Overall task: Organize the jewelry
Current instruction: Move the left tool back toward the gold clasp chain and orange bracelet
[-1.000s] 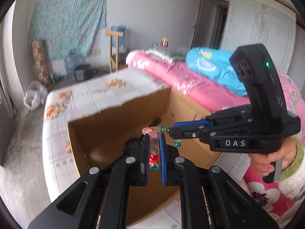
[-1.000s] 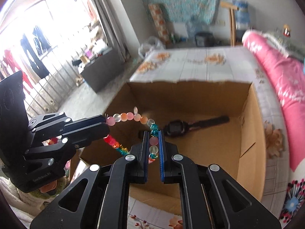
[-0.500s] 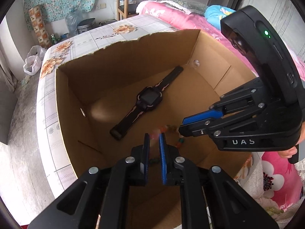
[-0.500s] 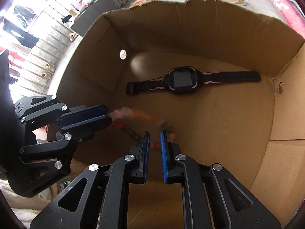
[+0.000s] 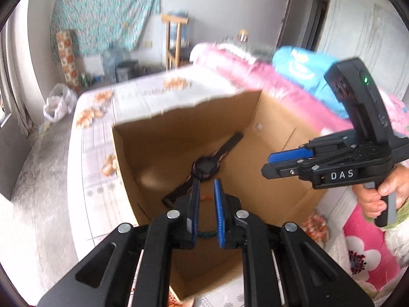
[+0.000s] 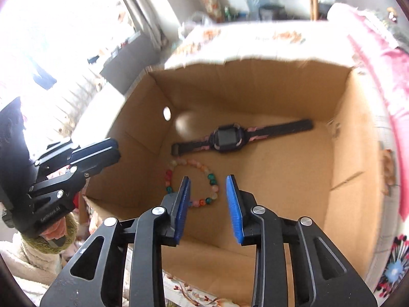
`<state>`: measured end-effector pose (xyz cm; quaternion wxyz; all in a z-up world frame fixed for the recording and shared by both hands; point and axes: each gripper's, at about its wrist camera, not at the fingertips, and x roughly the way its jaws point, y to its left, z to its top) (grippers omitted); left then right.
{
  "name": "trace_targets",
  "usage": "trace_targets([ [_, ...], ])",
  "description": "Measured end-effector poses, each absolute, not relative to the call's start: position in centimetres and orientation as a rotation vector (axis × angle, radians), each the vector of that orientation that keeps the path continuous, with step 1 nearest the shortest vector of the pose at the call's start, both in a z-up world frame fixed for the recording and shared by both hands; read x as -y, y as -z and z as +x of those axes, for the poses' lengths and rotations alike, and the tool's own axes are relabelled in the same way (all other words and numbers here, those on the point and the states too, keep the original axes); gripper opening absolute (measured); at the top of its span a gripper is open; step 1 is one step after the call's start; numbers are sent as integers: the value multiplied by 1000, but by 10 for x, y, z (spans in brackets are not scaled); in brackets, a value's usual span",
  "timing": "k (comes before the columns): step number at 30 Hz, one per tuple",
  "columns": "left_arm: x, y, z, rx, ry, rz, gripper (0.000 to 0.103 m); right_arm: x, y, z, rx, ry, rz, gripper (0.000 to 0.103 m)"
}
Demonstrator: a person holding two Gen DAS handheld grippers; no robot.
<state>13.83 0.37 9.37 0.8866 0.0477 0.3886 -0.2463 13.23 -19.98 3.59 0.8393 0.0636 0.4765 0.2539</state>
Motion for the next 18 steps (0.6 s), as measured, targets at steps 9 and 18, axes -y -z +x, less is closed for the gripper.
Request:
trace_targets([
  [9, -4, -109, 71, -670, 653, 50, 21, 239, -55, 61, -844, -542, 259, 36],
  [18, 13, -56, 36, -776, 612, 92, 23, 261, -1, 8, -879, -393, 375, 36],
])
